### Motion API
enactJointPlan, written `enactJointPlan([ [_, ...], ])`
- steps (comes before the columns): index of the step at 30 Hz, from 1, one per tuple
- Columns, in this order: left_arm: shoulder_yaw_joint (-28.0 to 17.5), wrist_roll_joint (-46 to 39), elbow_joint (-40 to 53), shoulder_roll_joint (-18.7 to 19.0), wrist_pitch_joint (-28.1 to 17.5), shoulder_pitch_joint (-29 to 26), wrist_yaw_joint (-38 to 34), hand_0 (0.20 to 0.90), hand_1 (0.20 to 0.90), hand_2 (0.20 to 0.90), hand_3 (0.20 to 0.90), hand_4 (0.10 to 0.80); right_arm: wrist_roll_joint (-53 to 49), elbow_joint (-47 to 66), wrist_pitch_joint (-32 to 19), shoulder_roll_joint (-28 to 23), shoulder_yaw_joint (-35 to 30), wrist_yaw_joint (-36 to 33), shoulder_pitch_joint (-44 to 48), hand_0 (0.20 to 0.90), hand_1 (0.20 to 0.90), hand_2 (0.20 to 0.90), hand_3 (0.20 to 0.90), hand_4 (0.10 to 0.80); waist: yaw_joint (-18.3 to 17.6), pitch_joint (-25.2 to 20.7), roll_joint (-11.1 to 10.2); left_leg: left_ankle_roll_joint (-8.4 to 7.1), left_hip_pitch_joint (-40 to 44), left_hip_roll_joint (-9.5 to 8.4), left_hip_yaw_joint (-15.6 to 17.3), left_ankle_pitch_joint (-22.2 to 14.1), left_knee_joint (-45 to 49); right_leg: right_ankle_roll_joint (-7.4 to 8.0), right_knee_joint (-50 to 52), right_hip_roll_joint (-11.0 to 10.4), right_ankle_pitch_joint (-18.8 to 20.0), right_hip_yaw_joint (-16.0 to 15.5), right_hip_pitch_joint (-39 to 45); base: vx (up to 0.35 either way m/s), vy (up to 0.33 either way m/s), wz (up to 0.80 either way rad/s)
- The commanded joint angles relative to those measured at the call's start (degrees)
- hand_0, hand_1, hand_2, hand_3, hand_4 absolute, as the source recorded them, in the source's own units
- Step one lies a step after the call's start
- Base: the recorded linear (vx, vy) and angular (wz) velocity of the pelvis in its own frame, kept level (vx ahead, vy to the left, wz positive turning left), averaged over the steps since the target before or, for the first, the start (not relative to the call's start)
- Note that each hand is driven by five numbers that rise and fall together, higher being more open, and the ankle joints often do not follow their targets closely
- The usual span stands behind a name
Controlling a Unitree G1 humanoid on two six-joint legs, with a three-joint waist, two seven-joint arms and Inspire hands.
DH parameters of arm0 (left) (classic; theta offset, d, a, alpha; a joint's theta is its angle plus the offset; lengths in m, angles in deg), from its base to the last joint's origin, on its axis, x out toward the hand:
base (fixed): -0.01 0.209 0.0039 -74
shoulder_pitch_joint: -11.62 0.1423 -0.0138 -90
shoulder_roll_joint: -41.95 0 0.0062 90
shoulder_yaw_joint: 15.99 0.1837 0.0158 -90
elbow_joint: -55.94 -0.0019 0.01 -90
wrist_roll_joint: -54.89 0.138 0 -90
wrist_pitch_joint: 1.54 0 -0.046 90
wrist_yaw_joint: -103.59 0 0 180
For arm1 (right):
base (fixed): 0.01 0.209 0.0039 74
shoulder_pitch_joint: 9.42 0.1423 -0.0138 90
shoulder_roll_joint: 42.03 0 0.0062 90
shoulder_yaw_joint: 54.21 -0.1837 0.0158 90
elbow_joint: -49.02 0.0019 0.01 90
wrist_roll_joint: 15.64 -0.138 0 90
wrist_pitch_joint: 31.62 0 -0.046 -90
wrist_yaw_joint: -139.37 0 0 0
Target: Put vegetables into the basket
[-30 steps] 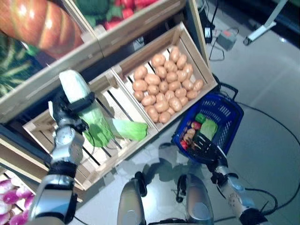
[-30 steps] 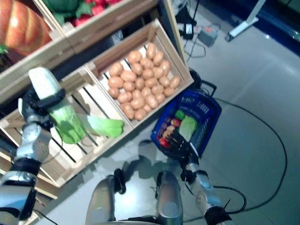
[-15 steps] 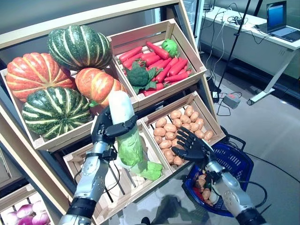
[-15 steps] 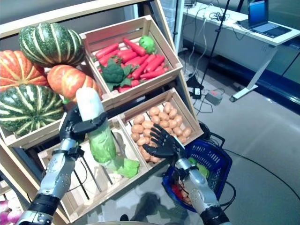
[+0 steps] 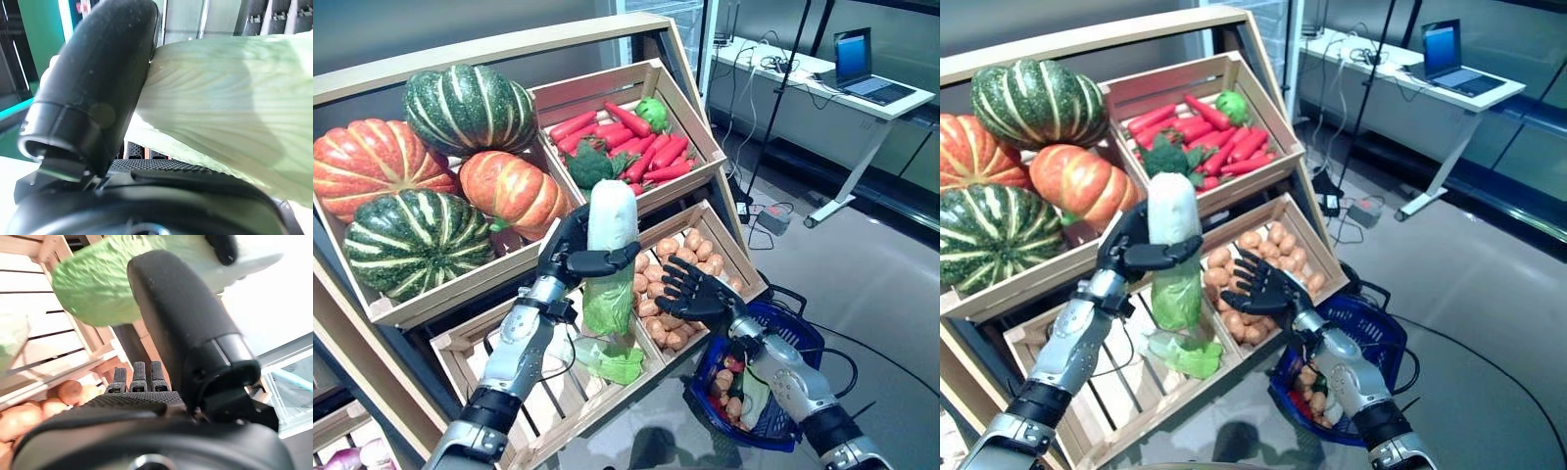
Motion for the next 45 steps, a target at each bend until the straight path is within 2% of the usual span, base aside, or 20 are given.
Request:
enactJointPlan([
  [1,-1.1,-1.6,-1.7,-0.1,-7.6,-14.4,1.0,0.300,0.300,0.300,0.300,0.400,-5.0,4.8,-2.6,3.3,0.2,2.2,7.4,0.900,0.900,0.900,0.900,0.800,-0.5,-3.2,-0.2,1.29,3.2,-2.38,1.4,-8.9,0.1,-3.56,0.0,1.5,-0.5,-1.7,-1.6,0.011,-0.026,-0.05],
  [9,-0.5,-2.5,0.2,-2.3,-10.0,-14.5,0.9,0.300,0.300,0.300,0.300,0.400,-5.6,4.7,1.0,5.3,3.3,1.8,7.2,0.900,0.900,0.900,0.900,0.800,-0.6,-3.4,-0.4,1.21,3.7,-2.25,1.6,-9.1,0.1,-3.66,0.0,1.8,-0.7,-1.0,-1.2,0.008,-0.012,-0.05],
  [17,0.5,-3.8,1.2,-4.4,-11.4,-15.4,0.6,0.300,0.300,0.300,0.300,0.400,-5.2,4.3,1.1,7.7,5.6,0.5,8.3,0.900,0.900,0.900,0.900,0.800,-0.5,-3.4,-0.6,1.13,4.0,-2.22,1.5,-9.2,0.1,-3.74,0.0,1.9,-0.8,-0.8,-0.9,0.003,-0.004,-0.02],
  [26,3.4,-5.4,2.1,-7.3,-9.9,-15.7,2.9,0.300,0.300,0.300,0.300,0.400,-5.9,4.4,0.0,10.1,7.2,-2.7,12.2,0.900,0.900,0.900,0.900,0.800,0.2,-3.6,-0.8,1.20,4.3,-2.36,0.8,-9.3,0.1,-3.83,0.0,1.9,-0.9,-1.1,-0.4,0.000,0.000,0.00],
  [31,6.2,-4.4,2.8,-8.7,-6.9,-15.2,4.9,0.300,0.300,0.300,0.300,0.400,-5.7,5.3,-1.4,11.0,6.7,-4.6,15.7,0.900,0.900,0.900,0.900,0.800,0.8,-3.5,-0.9,1.31,4.4,-2.49,0.3,-9.5,0.1,-3.84,0.0,1.9,-0.9,-1.2,-0.3,0.000,0.000,0.00],
  [40,9.5,-3.2,1.2,-8.1,-4.0,-12.8,12.2,0.300,0.300,0.300,0.300,0.400,-6.1,7.5,-1.0,8.6,4.2,-5.1,20.8,0.900,0.900,0.900,0.900,0.800,1.6,-3.2,-1.2,1.31,4.7,-2.47,0.0,-9.8,0.1,-3.86,0.0,2.0,-0.8,-1.1,0.0,-0.001,-0.004,0.02],
  [45,10.1,-5.0,-0.4,-7.8,-4.3,-11.5,16.2,0.300,0.300,0.300,0.300,0.400,-9.4,6.8,0.4,7.3,3.1,-4.8,22.7,0.900,0.900,0.900,0.900,0.800,1.9,-3.5,-1.4,1.29,5.0,-2.35,0.0,-10.1,0.1,-3.97,0.0,2.1,-1.0,-0.9,0.2,0.001,-0.001,0.01],
])
